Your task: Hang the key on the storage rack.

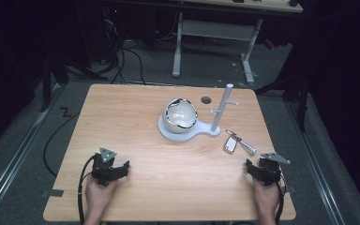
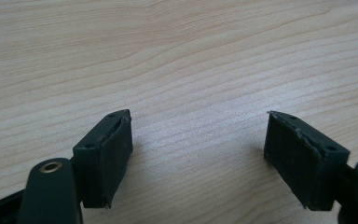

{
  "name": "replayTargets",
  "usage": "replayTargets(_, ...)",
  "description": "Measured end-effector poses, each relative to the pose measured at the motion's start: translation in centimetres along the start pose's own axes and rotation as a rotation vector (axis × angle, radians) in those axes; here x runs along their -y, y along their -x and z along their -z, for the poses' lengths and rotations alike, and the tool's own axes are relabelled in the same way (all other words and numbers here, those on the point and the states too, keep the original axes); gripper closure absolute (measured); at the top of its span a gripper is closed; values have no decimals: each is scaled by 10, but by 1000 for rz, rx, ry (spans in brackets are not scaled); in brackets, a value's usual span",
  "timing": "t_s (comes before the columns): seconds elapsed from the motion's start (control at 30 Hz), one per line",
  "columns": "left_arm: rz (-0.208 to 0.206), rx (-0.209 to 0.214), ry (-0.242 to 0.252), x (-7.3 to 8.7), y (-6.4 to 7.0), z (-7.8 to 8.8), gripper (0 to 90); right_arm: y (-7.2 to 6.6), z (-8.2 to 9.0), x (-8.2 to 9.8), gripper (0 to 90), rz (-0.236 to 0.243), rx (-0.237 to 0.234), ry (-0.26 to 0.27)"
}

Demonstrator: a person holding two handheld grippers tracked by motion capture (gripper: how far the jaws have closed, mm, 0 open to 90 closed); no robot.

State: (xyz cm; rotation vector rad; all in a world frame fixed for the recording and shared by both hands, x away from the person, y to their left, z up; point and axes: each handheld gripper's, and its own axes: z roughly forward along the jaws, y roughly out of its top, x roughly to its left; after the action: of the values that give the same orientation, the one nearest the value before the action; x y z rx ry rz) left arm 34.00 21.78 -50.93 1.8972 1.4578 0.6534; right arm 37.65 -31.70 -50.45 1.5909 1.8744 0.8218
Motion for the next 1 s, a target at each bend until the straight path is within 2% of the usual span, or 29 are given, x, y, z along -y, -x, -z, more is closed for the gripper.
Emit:
replayTargets(0.63,0,1,0,0,0,0,237,-1,0,0,422,-4,-1,-2)
replayTargets(1.0,2,2,0,0,0,0,235,0,0,0,423,8,-20,0)
